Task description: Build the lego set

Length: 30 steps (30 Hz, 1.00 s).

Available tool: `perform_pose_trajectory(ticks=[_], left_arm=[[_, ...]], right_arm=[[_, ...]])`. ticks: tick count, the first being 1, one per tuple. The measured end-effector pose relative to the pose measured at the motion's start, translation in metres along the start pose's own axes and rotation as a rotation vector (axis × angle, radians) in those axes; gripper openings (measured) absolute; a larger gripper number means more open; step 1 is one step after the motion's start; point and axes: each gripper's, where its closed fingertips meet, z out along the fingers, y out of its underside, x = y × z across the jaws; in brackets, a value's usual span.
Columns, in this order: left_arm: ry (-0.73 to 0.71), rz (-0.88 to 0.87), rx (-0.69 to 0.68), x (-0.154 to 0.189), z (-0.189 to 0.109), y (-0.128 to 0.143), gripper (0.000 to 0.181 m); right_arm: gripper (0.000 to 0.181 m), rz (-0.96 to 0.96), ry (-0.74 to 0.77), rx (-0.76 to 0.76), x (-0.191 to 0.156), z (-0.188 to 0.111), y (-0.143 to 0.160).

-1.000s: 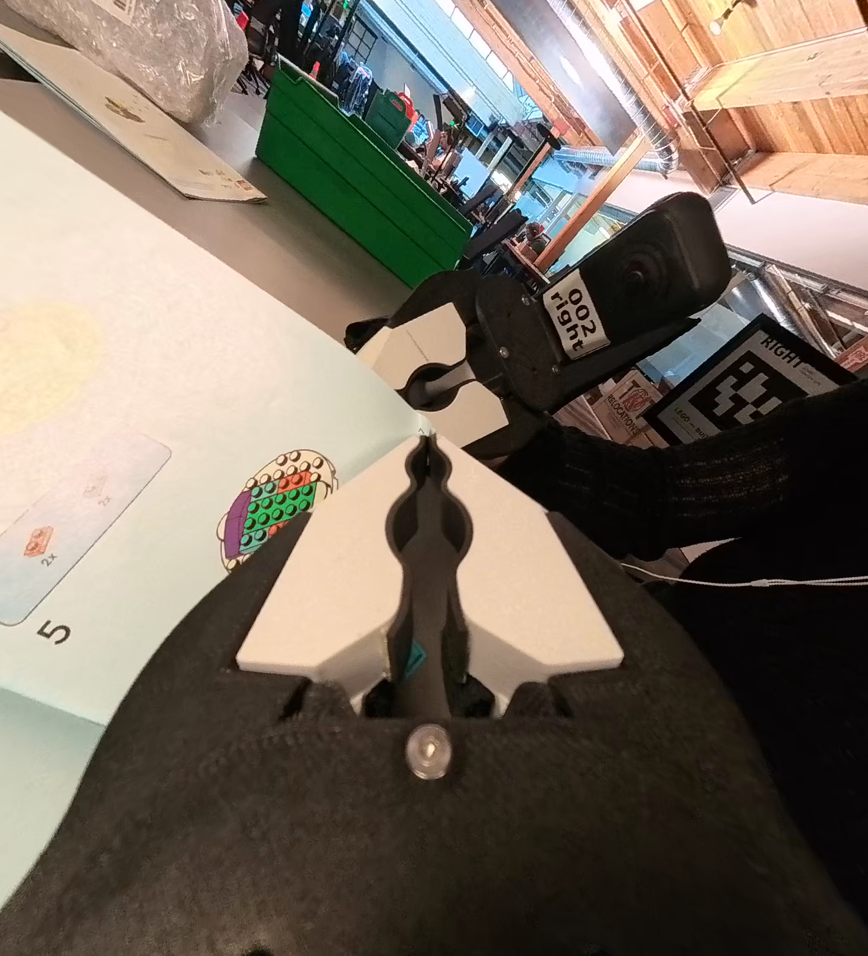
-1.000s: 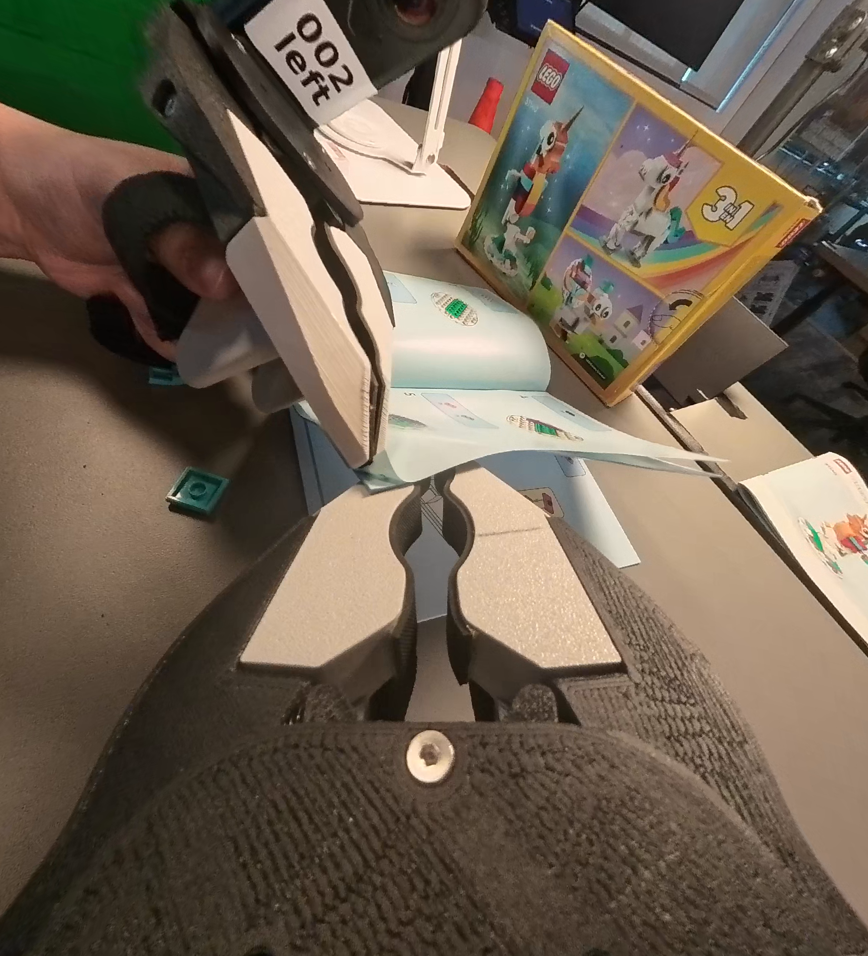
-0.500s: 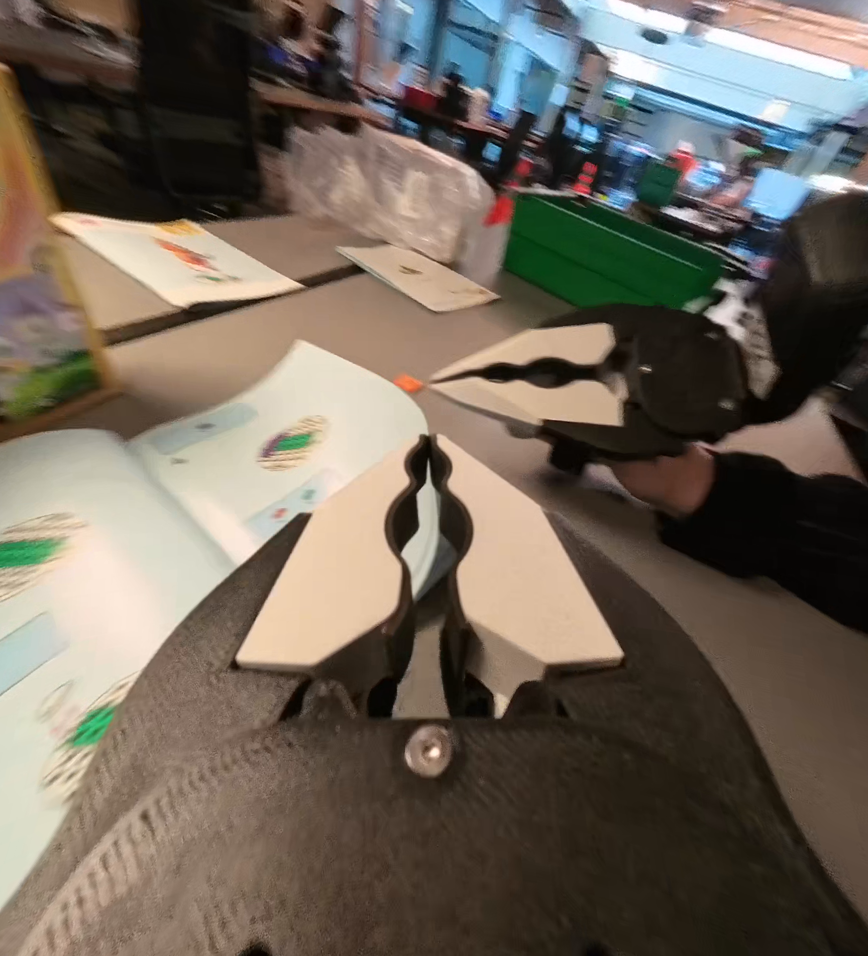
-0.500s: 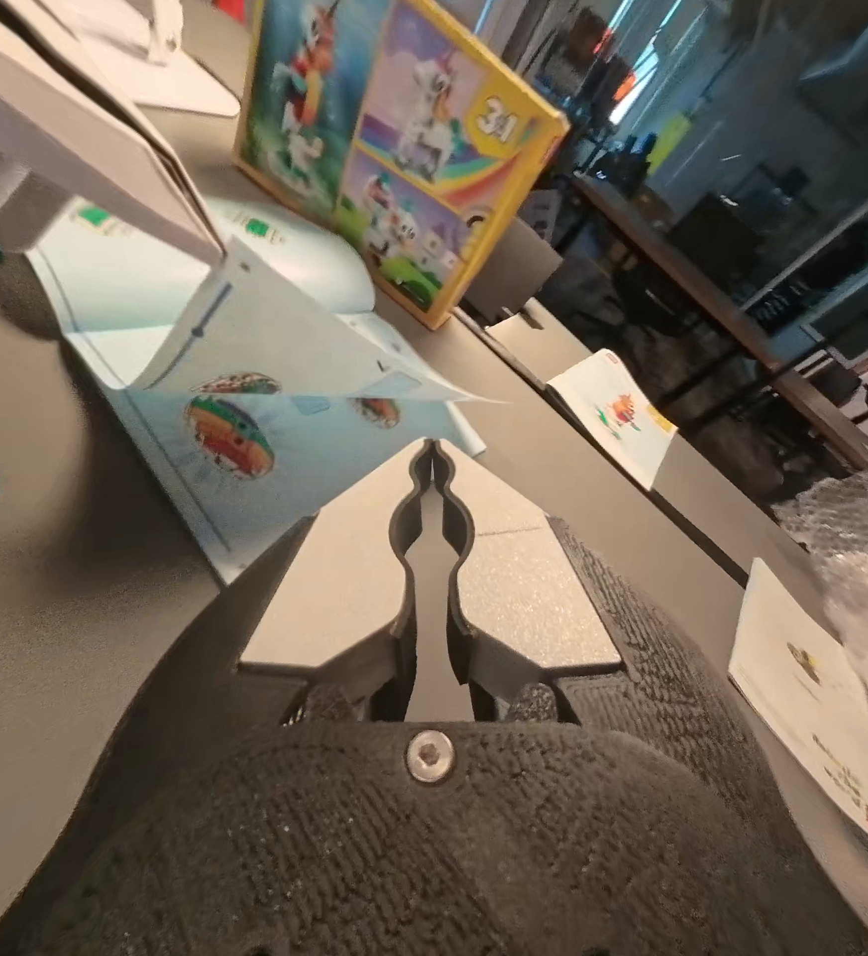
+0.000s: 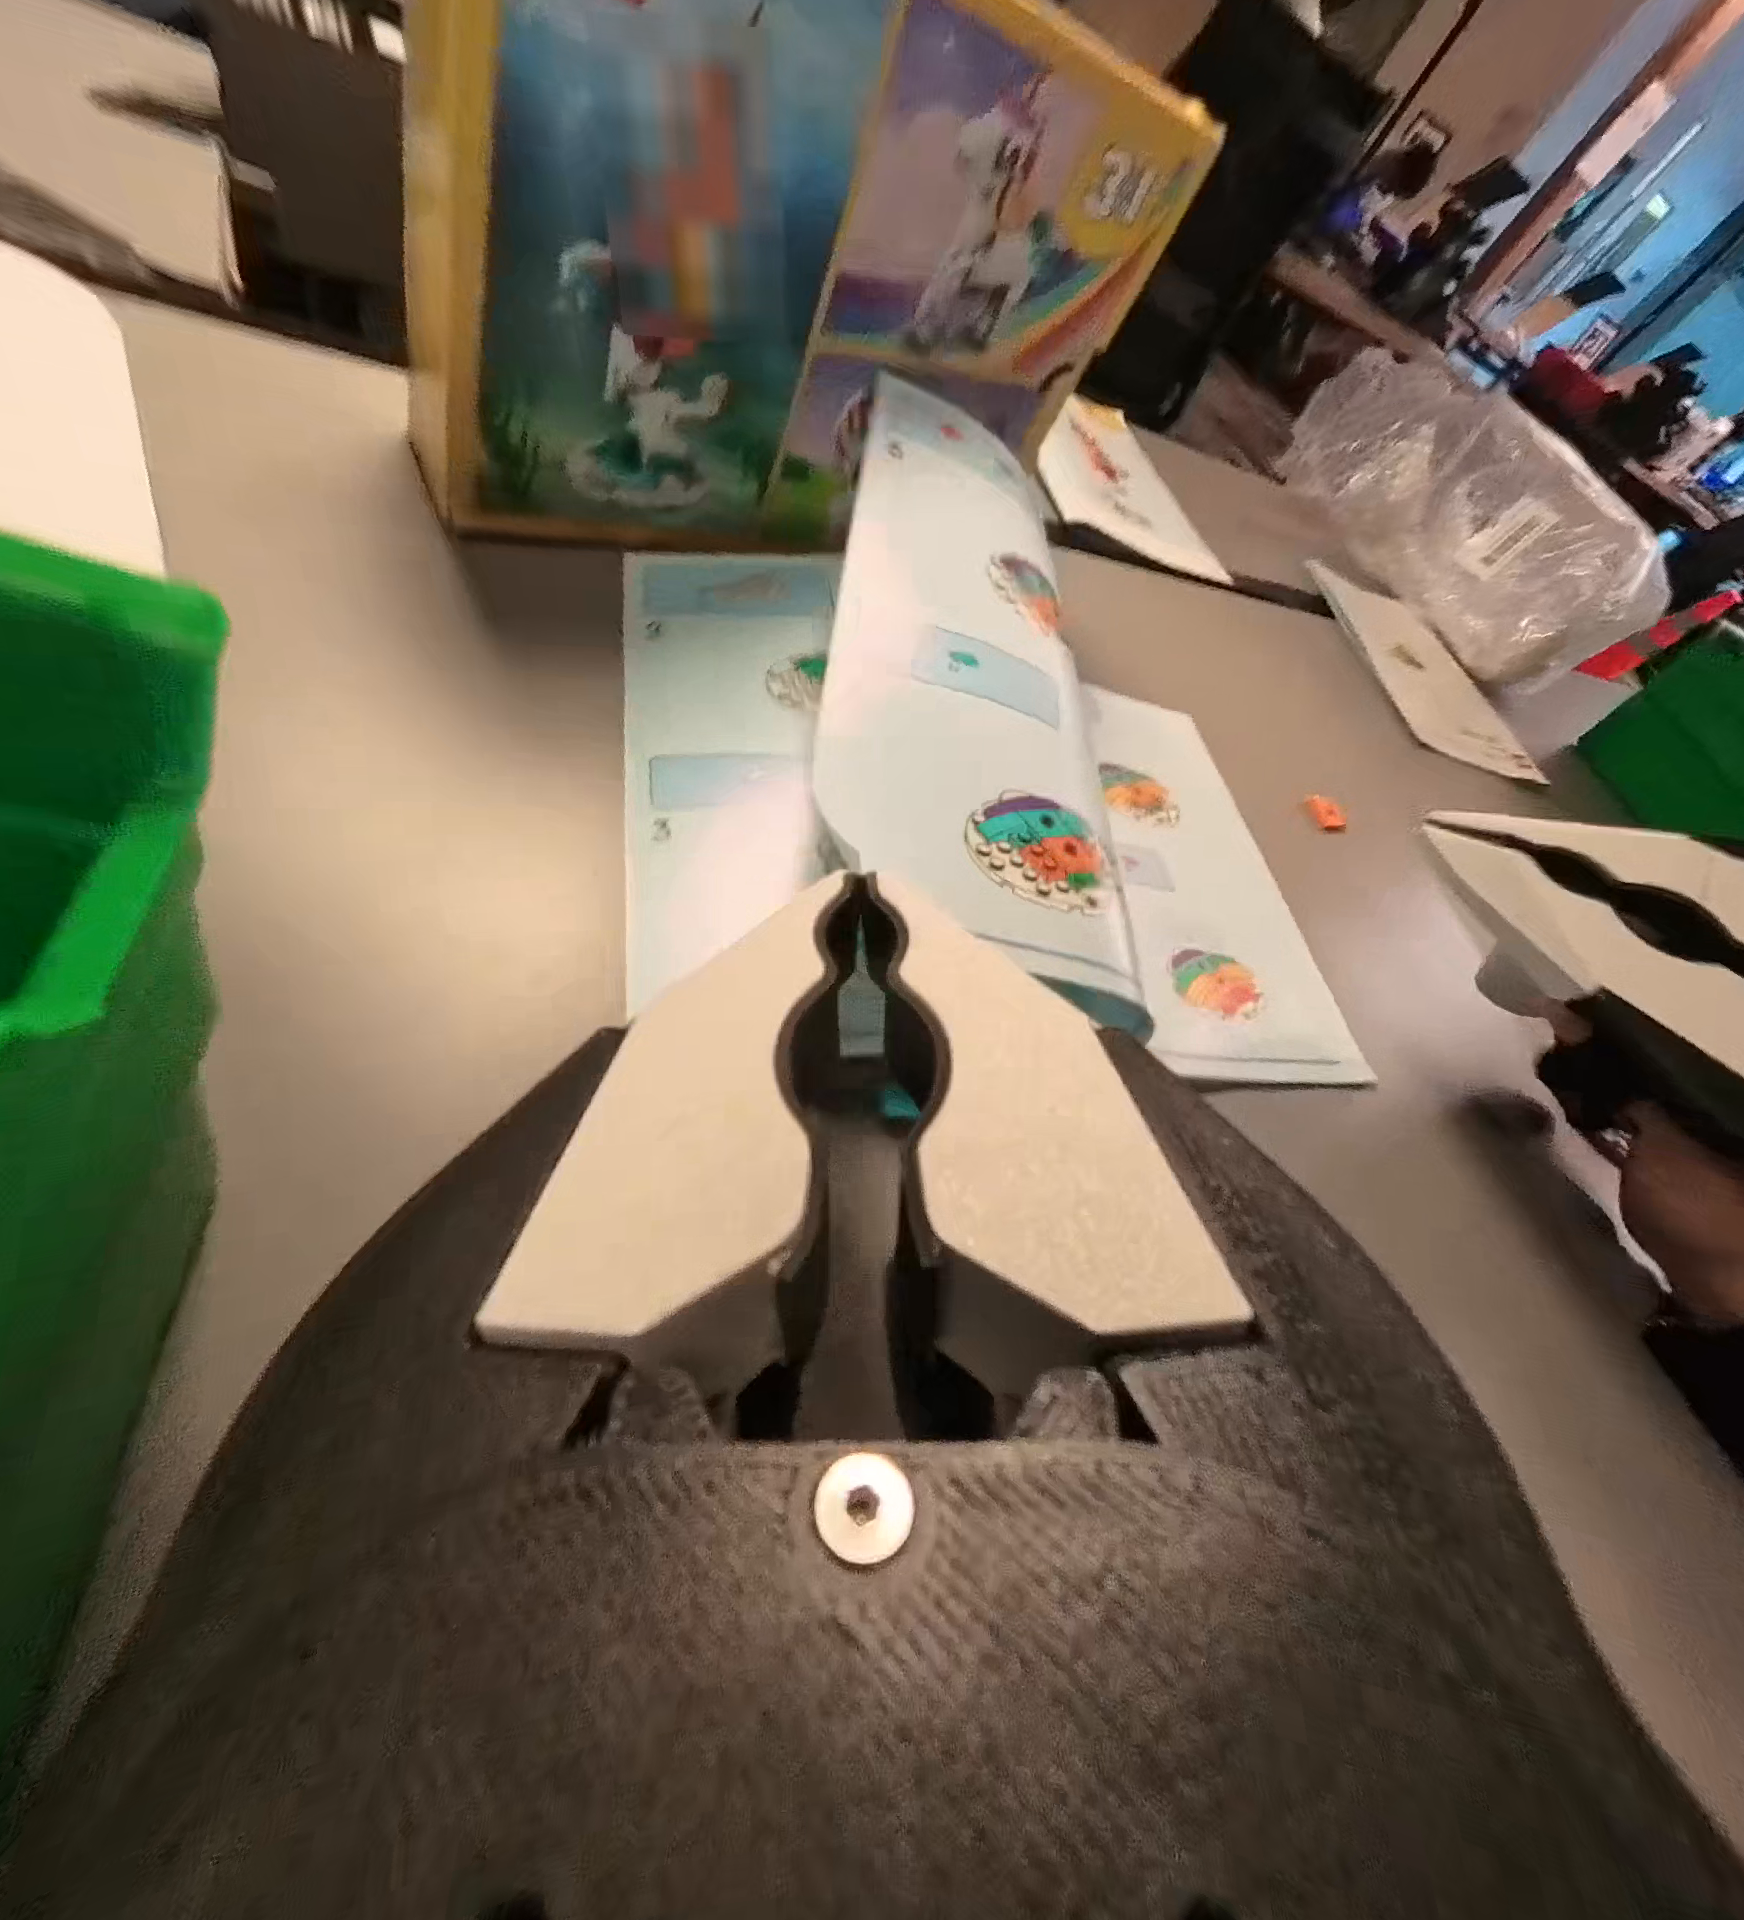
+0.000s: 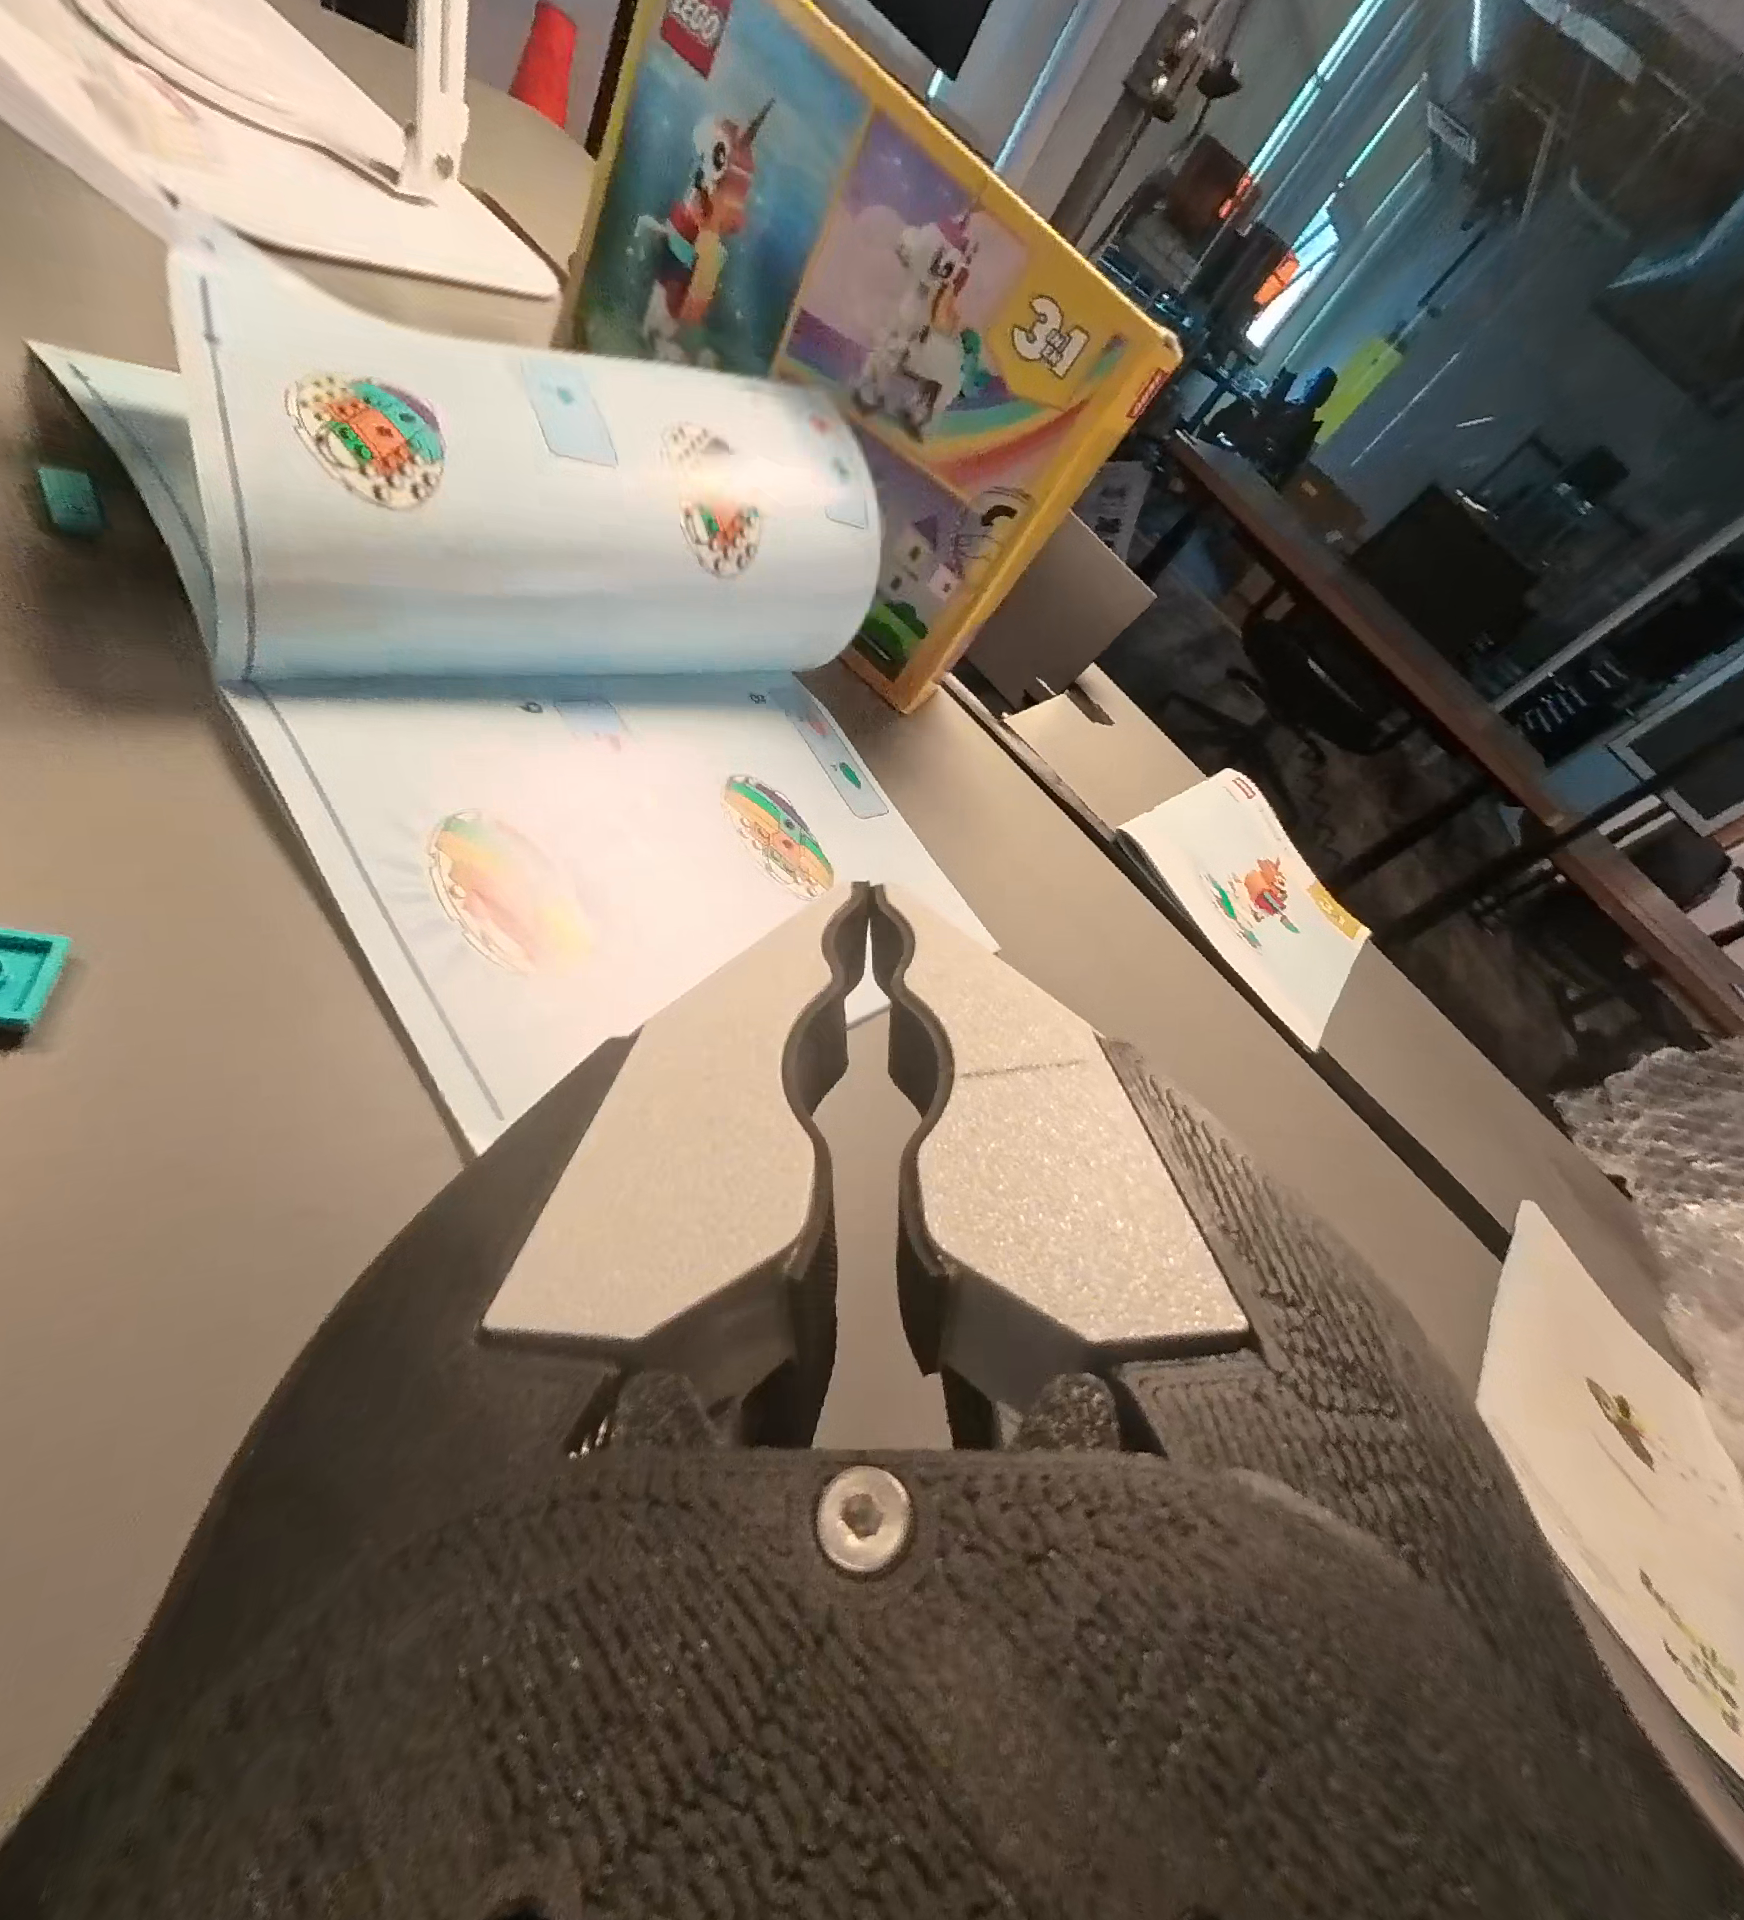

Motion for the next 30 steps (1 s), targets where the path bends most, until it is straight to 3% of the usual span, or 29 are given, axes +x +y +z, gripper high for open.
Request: perform_pose_trajectory(ticks=[1,3,8,15,20,24,27,30], left_arm=[[0.027,-0.023,-0.024,0.001,0.000,0.006,0.000],[0.094,-0.077,-0.020,0.006,-0.002,0.006,0.002],[0.002,0.023,0.102,-0.003,-0.013,-0.016,0.026],[-0.084,0.304,0.352,0.016,-0.033,-0.053,0.026],[-0.126,0.477,0.465,0.028,-0.045,-0.065,0.023],[-0.148,0.510,0.525,0.029,-0.055,-0.072,0.021],[-0.149,0.492,0.539,0.025,-0.058,-0.075,0.020],[-0.139,0.444,0.532,0.019,-0.056,-0.074,0.020]], right_arm=[[0.000,-0.003,-0.002,0.001,0.000,0.000,0.000],[0.000,-0.007,-0.012,0.002,-0.002,0.001,0.000],[0.000,-0.056,-0.059,0.006,-0.015,0.007,-0.005],[0.000,-0.057,-0.206,-0.057,-0.059,0.021,-0.022],[0.000,0.149,-0.388,-0.036,-0.086,0.049,-0.065],[0.001,0.255,-0.565,-0.154,-0.115,0.080,-0.066],[0.003,0.219,-0.747,-0.231,-0.146,0.083,-0.061],[0.007,0.212,-0.673,-0.222,-0.135,0.089,-0.062]])
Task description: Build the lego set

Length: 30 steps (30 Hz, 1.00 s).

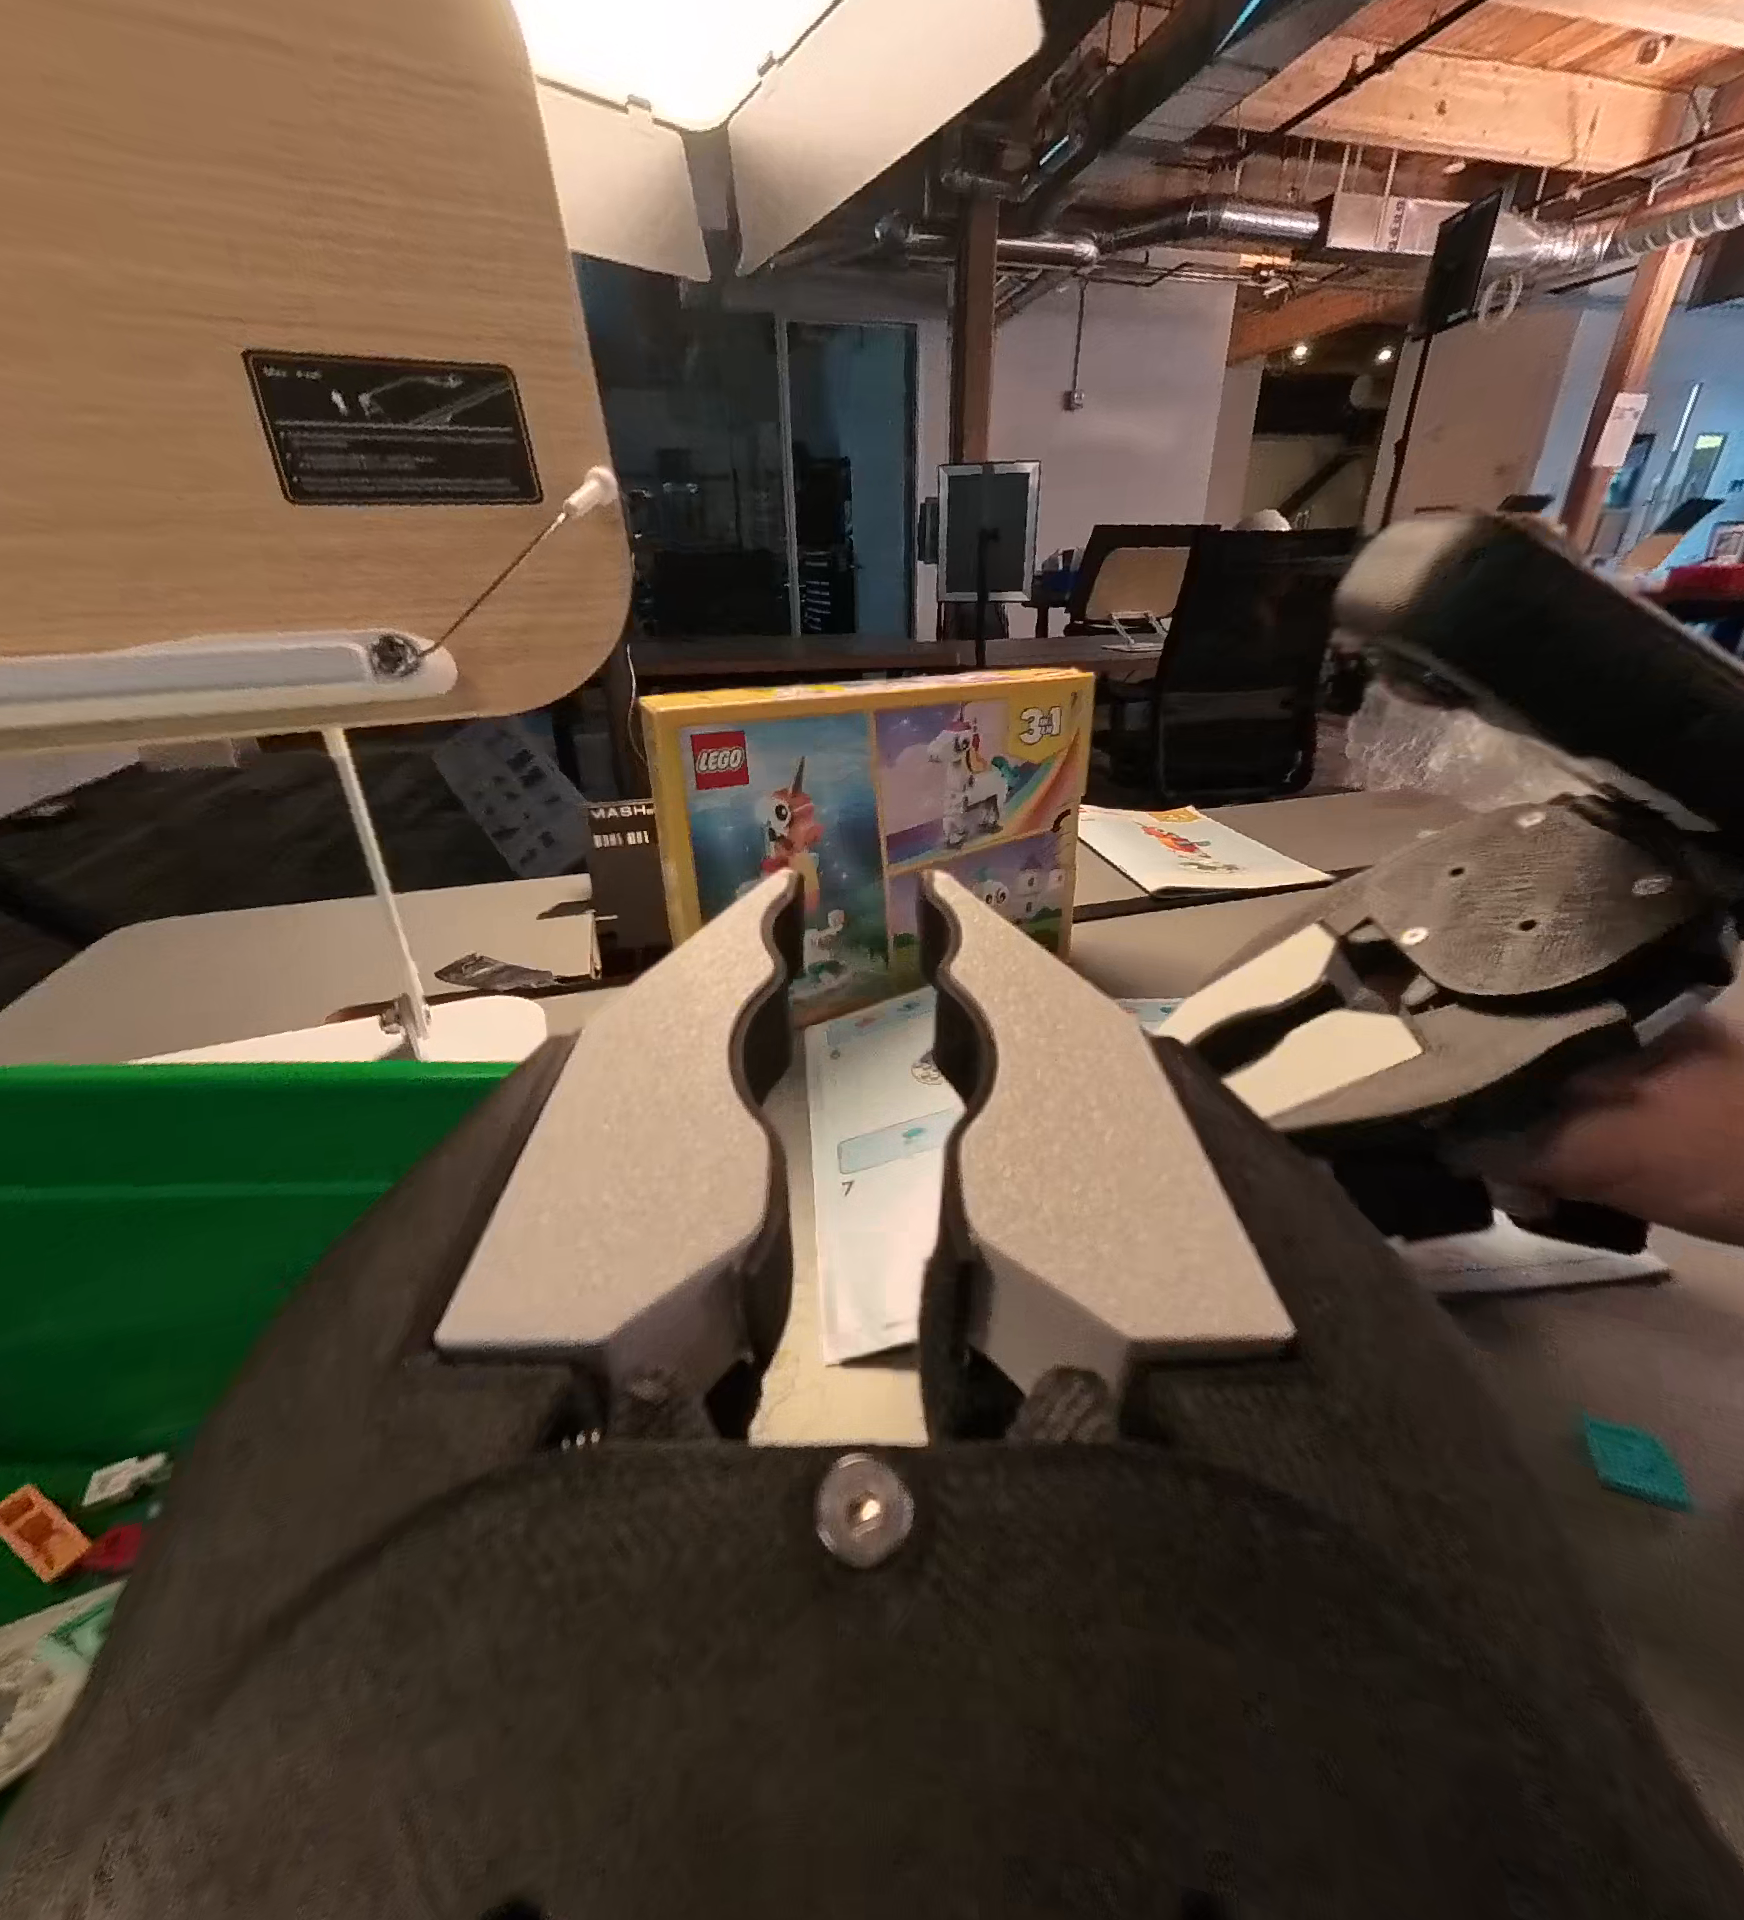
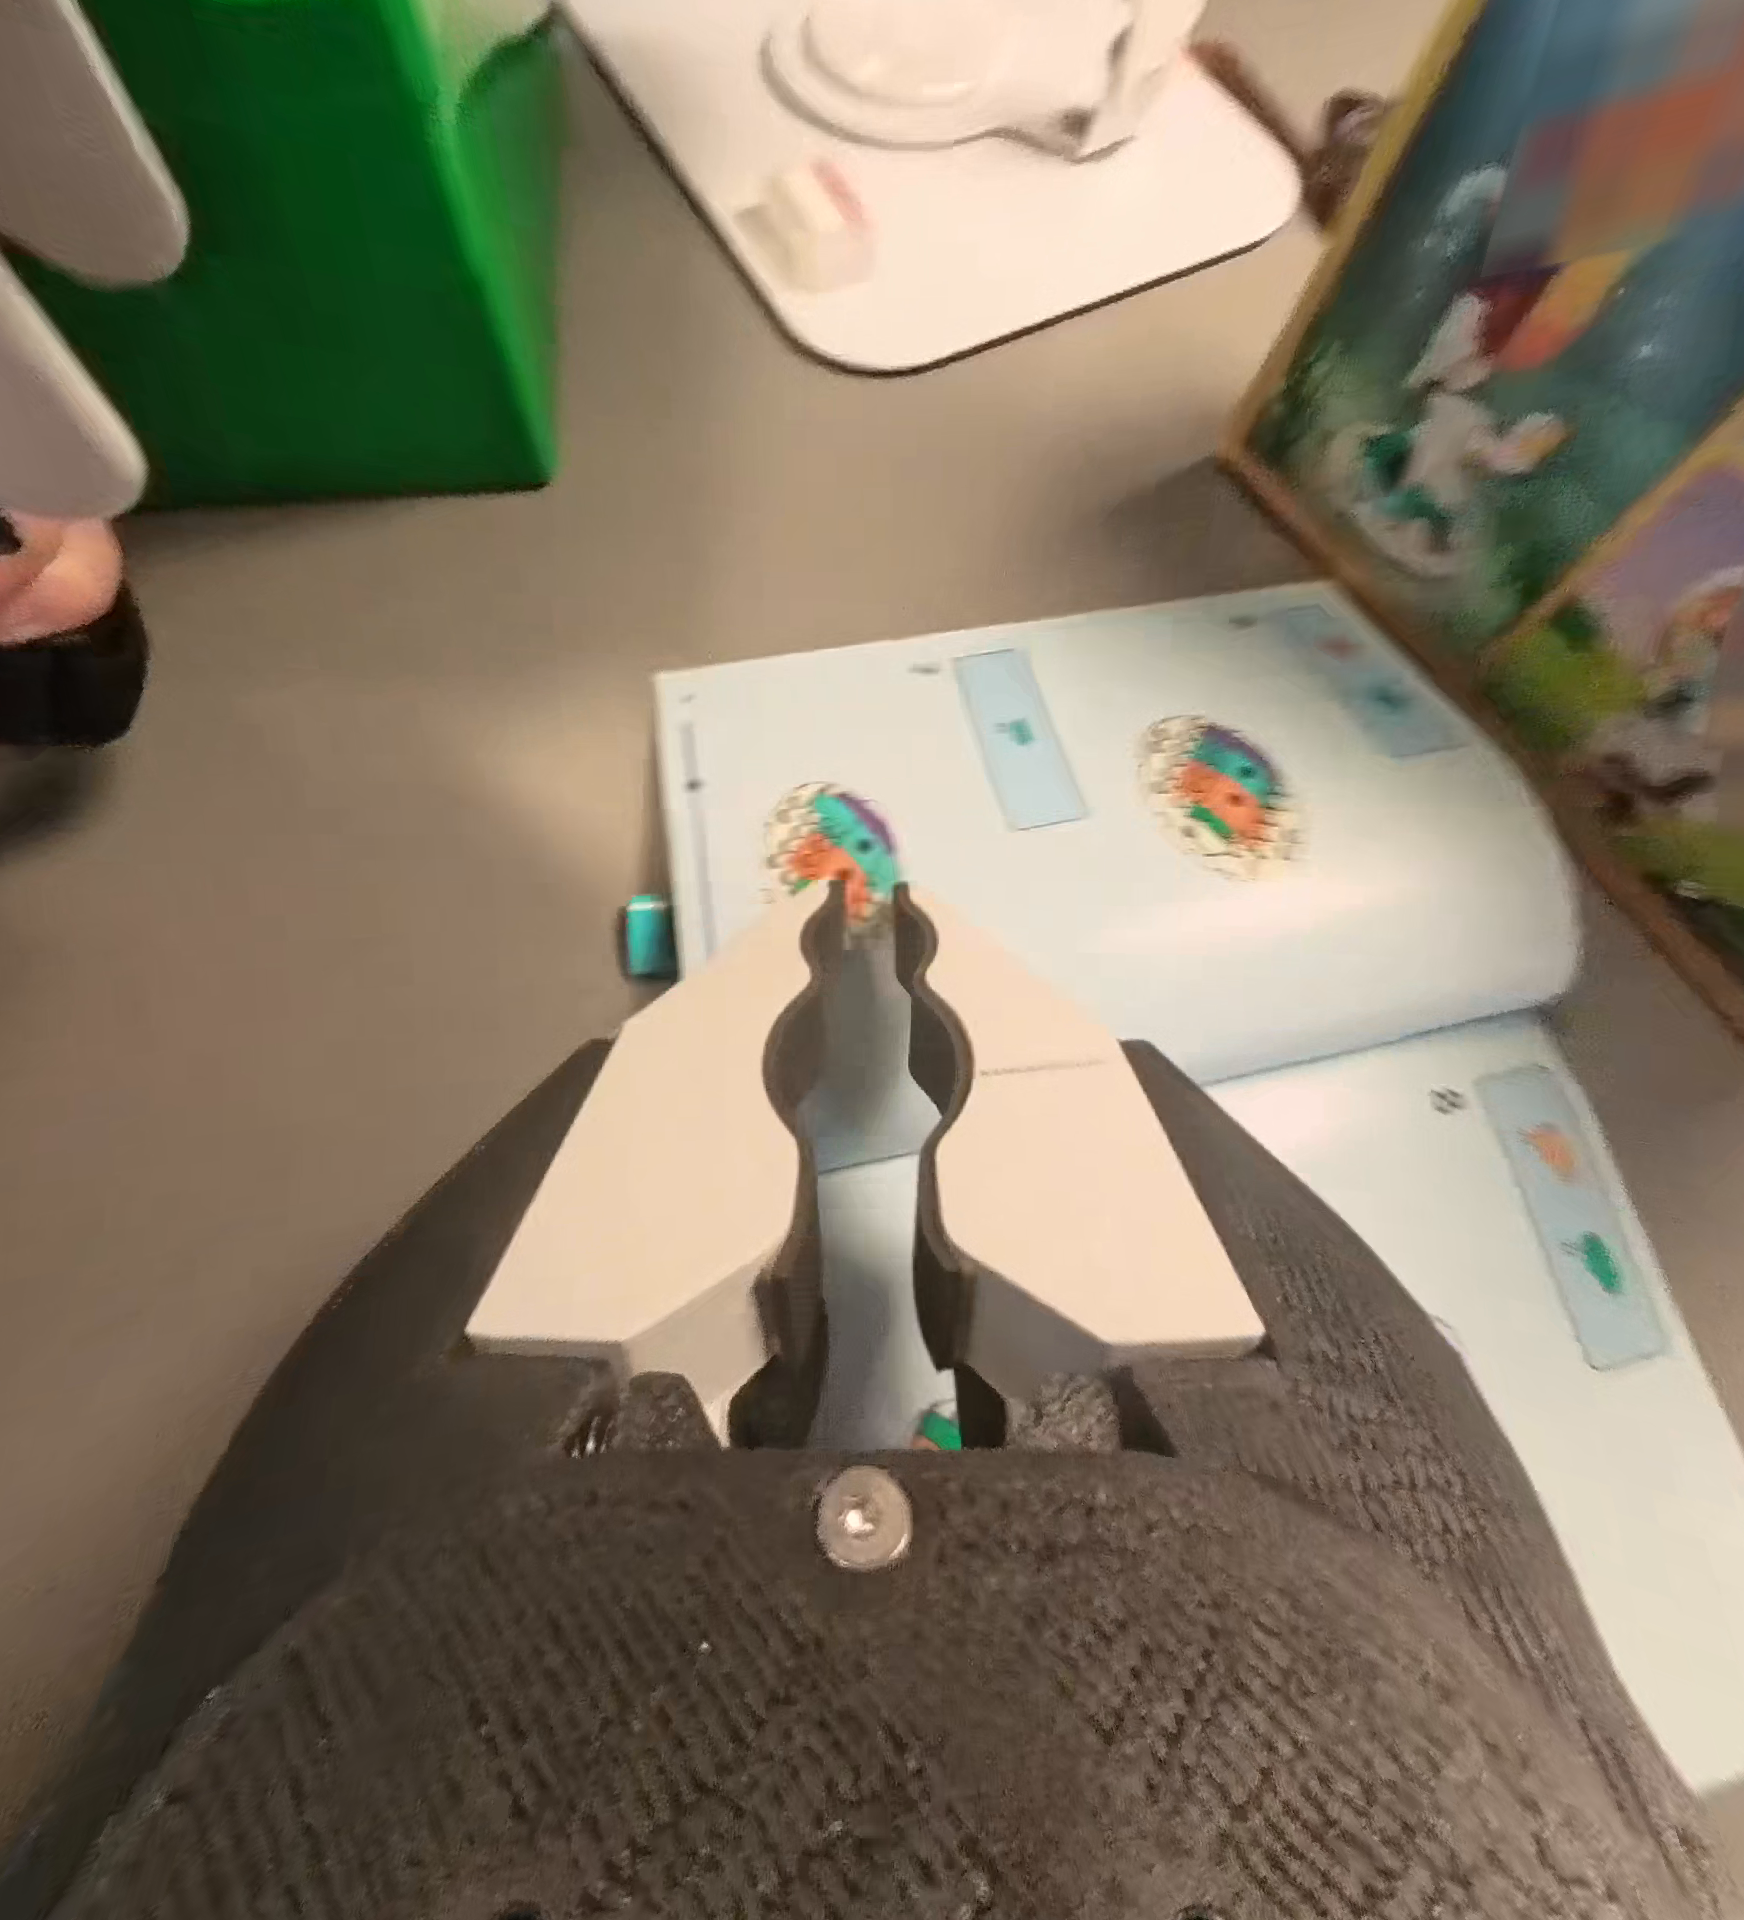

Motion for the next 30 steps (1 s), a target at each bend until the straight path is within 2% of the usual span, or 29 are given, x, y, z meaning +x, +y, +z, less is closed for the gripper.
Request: perform_pose_trajectory(ticks=[2,4,9,12,14,17,20,23,26,30], left_arm=[[0.003,-0.027,-0.005,-0.002,0.001,0.002,0.020],[0.006,-0.045,-0.009,-0.003,0.003,0.004,0.020],[0.017,-0.078,-0.020,-0.004,0.006,0.008,0.020],[0.023,-0.106,-0.024,-0.005,0.007,0.010,0.020],[0.013,-0.130,-0.028,-0.008,0.008,0.011,0.014],[-0.014,-0.157,-0.037,-0.013,0.010,0.013,0.003],[-0.008,-0.165,-0.036,-0.012,0.012,0.013,0.005],[0.009,-0.167,-0.038,-0.008,0.013,0.014,0.008],[0.024,-0.167,-0.022,-0.002,0.012,0.011,0.009],[0.027,-0.135,-0.022,0.005,0.015,0.014,0.001]], right_arm=[[0.005,0.071,0.048,0.032,0.012,-0.003,-0.001],[0.003,0.124,0.061,-0.027,0.017,0.002,0.011],[0.002,-0.002,0.076,-0.101,0.018,0.006,0.020],[0.000,-0.111,0.040,-0.138,0.017,0.001,0.025],[0.000,-0.158,0.004,-0.165,0.018,-0.007,0.032],[0.000,-0.171,-0.056,-0.179,0.019,-0.021,0.043],[0.005,-0.127,-0.056,-0.177,0.023,-0.032,0.045],[0.012,-0.142,0.035,-0.064,0.027,-0.062,0.020],[0.027,-0.106,0.092,0.031,0.018,-0.110,0.005],[0.053,-0.024,0.205,0.033,0.018,-0.174,0.034]])
